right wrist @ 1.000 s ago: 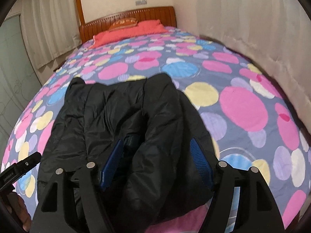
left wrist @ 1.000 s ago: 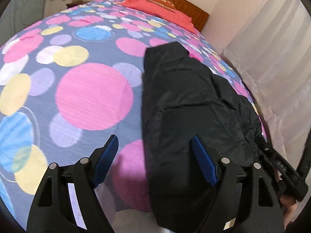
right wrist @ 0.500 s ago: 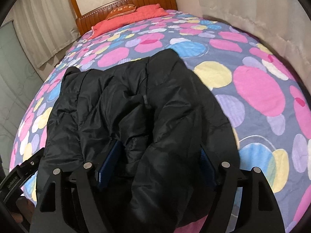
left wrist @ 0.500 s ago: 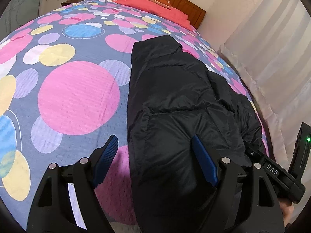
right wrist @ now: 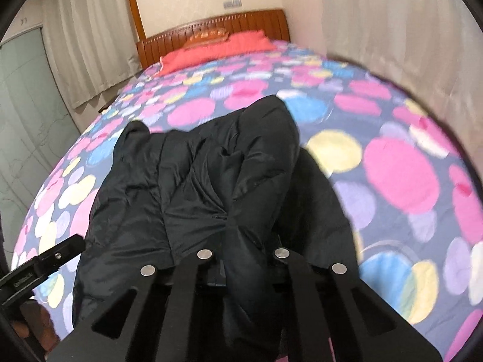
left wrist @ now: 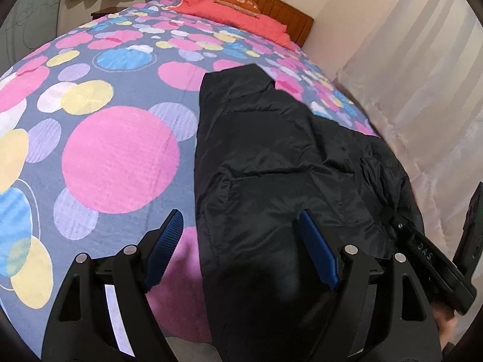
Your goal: Fold large clothes
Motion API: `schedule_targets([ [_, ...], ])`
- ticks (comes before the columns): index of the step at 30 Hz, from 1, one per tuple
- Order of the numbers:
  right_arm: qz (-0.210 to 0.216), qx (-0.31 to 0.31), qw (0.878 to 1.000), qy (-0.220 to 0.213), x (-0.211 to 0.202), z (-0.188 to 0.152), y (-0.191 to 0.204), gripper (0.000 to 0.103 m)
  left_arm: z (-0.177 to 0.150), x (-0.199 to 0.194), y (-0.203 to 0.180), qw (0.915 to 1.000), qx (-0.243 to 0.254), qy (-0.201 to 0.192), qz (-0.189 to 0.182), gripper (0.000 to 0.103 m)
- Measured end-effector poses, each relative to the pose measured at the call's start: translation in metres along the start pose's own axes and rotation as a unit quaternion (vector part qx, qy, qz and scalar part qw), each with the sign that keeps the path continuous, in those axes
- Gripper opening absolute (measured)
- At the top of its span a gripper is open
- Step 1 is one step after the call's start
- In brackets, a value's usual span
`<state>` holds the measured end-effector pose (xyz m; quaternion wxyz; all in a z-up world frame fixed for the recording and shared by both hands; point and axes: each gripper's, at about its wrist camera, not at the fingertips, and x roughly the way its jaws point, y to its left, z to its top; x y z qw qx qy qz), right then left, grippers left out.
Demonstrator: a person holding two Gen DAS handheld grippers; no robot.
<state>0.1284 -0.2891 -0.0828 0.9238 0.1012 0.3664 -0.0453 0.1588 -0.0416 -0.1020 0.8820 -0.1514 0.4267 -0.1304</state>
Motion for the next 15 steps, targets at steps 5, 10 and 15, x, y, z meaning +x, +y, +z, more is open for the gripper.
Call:
schedule_targets([
  [5,-0.014,0.004,1.0,0.004,0.011,0.005,-0.022,0.009,-0.002,0.019,-0.018,0.9996,0.013,0.024,-0.01,0.079],
  [10,-0.021,0.025,0.999,0.027,0.039,-0.003,-0.053,0.01,-0.01,0.045,-0.041,0.9988,0.03,0.038,-0.006,0.081],
  [15,-0.014,0.029,0.999,0.043,0.059,-0.014,-0.066,0.012,-0.015,0.069,-0.047,0.9985,0.015,0.048,0.023,0.083],
])
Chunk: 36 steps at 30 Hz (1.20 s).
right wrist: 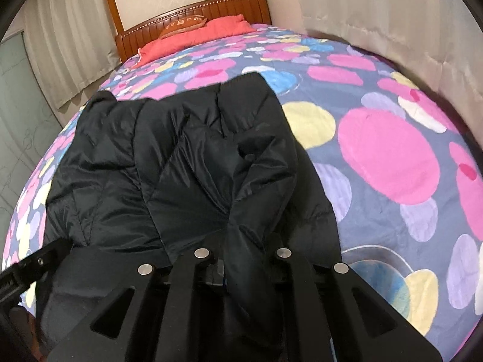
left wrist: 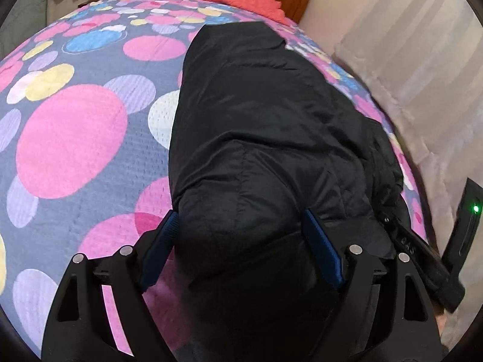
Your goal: Fold large clothes
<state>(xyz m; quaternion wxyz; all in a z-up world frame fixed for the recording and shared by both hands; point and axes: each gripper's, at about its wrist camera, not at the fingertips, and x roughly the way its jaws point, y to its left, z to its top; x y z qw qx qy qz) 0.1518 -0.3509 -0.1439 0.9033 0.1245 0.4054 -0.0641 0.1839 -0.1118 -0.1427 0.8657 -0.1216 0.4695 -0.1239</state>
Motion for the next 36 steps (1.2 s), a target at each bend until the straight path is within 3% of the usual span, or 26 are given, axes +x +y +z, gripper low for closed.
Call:
schedule_targets([
  [8,-0.003,-0.002,1.0,-0.01,0.015,-0.012,0.0,0.013,-0.001,0.015,-0.003,0.9993,0.023,-0.015,0.027,0.085],
  [15,-0.018,-0.01,1.0,-0.021,0.015,-0.019,0.009,0.013,0.001,0.024,-0.002,0.999,0.032,-0.017,0.028,0.086],
  [20,-0.024,-0.01,0.999,-0.022,0.015,-0.02,0.013,0.013,0.003,0.028,0.0,0.9992,0.031,-0.014,0.02,0.086],
  [24,-0.017,-0.004,1.0,-0.023,0.009,-0.019,0.014,0.014,0.005,0.025,0.008,0.9997,0.019,-0.011,-0.008,0.086],
  [28,-0.006,0.001,1.0,-0.02,0.0,-0.015,0.007,0.021,0.007,0.011,0.015,0.9997,0.009,0.001,-0.024,0.086],
  [32,0.001,0.014,1.0,-0.007,-0.017,-0.011,0.0,0.029,0.011,-0.01,0.016,0.9996,0.025,-0.012,-0.009,0.085],
  [36,-0.028,0.016,0.999,-0.01,-0.042,-0.002,-0.002,0.033,0.022,-0.026,0.024,0.9996,0.008,-0.027,-0.007,0.085],
])
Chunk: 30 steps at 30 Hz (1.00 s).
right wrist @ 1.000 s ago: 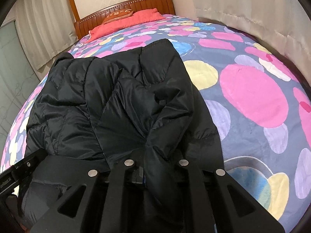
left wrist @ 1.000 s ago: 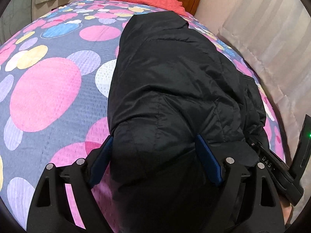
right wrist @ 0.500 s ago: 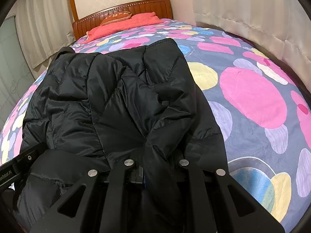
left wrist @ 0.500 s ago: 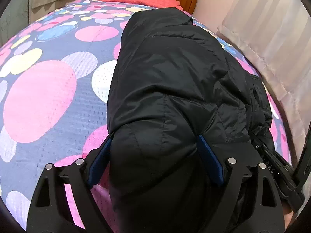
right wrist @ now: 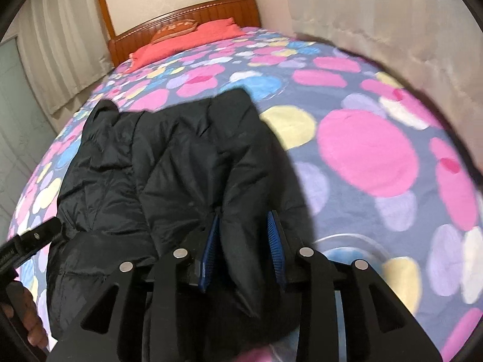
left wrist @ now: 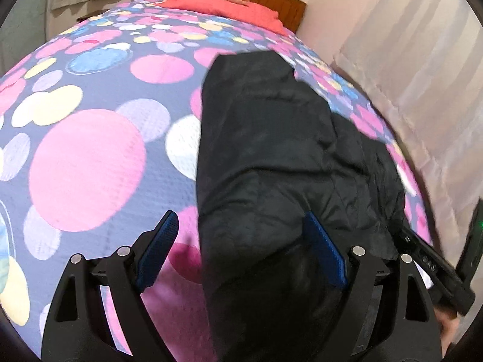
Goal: Fold large clothes
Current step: 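Lift the jacket edge with both tools and fold it toward the other end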
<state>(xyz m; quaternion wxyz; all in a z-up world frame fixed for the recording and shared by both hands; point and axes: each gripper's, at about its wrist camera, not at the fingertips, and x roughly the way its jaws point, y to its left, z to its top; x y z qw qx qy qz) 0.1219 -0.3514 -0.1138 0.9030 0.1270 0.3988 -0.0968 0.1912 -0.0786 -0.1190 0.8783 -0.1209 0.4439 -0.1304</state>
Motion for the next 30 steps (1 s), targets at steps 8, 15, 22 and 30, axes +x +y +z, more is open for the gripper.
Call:
schedule_targets([
  [8,0.019,-0.017,0.999,-0.037,-0.011,0.048,0.024,0.033,0.037,0.006,-0.012,0.9998,-0.017,-0.008,-0.004,0.085],
  [15,0.012,-0.041,0.999,0.003,0.057,0.074,0.035,0.033,0.058,0.047,-0.028,0.9998,-0.002,0.003,0.018,0.085],
  [22,-0.004,-0.055,0.998,0.025,0.1,0.055,0.032,0.033,0.051,0.078,-0.032,0.9983,0.02,-0.002,0.056,0.094],
  [30,0.0,-0.041,0.999,0.009,0.117,0.044,0.031,0.033,0.047,0.099,-0.026,0.9971,0.027,0.002,0.07,0.096],
])
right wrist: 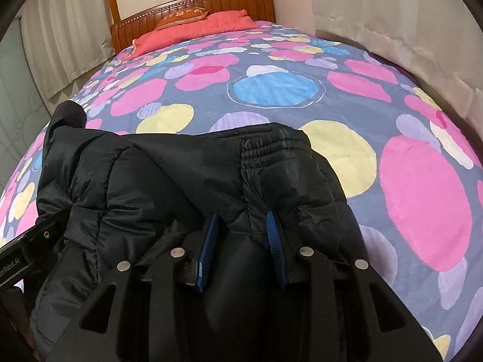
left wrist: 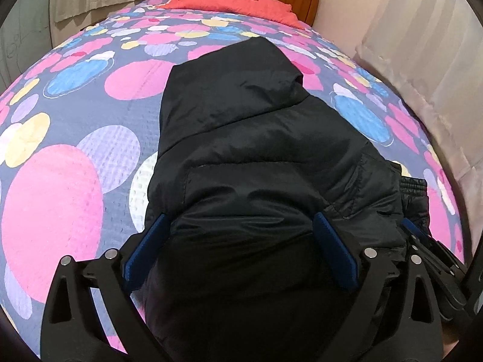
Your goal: Fold large clothes
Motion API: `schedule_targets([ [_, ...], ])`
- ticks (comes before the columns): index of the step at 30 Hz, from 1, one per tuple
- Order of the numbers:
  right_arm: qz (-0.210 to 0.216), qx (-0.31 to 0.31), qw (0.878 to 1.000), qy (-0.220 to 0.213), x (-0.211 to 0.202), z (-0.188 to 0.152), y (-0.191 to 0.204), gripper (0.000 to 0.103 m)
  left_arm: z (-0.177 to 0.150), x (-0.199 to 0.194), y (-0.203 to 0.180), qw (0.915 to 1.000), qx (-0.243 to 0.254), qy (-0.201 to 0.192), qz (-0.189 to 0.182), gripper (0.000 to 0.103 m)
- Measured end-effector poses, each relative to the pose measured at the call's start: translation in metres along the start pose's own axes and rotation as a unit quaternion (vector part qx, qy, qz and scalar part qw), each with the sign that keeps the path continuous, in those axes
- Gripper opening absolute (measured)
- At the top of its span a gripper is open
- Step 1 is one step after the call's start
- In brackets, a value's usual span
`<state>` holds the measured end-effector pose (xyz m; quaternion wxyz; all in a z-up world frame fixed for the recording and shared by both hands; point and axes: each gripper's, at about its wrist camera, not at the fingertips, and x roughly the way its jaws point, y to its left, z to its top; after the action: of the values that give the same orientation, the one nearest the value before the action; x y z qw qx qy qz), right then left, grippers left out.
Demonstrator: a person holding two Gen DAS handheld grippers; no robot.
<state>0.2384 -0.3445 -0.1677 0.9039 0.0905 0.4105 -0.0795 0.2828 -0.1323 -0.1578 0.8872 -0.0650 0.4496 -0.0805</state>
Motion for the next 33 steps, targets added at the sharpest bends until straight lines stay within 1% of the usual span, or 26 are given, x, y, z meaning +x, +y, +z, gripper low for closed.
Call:
schedule_targets([
  [6,-0.008,-0.002,1.0,-0.005,0.007,-0.004,0.002,0.033,-0.004,0.009,-0.005,0.9997,0.012,-0.007,0.02,0.096],
  [19,-0.016,-0.005,1.0,-0.01,0.009,-0.006,0.003,0.033,-0.004,0.015,-0.006,0.9996,0.014,-0.006,0.023,0.096],
  [25,-0.009,-0.005,1.0,-0.011,0.006,-0.005,0.003,0.035,-0.001,0.006,0.001,1.0,0.0,-0.004,0.008,0.096],
  [30,0.009,0.006,1.0,-0.006,-0.004,0.001,-0.004,0.036,0.002,-0.005,0.006,0.9998,-0.021,0.002,-0.003,0.096],
  [32,0.016,0.012,1.0,-0.006,-0.012,0.004,-0.007,0.038,0.003,-0.01,0.012,0.9992,-0.037,0.005,-0.012,0.096],
  [33,0.018,0.017,1.0,-0.008,-0.016,0.004,-0.009,0.041,0.004,-0.012,0.015,0.9987,-0.047,0.007,-0.016,0.096],
])
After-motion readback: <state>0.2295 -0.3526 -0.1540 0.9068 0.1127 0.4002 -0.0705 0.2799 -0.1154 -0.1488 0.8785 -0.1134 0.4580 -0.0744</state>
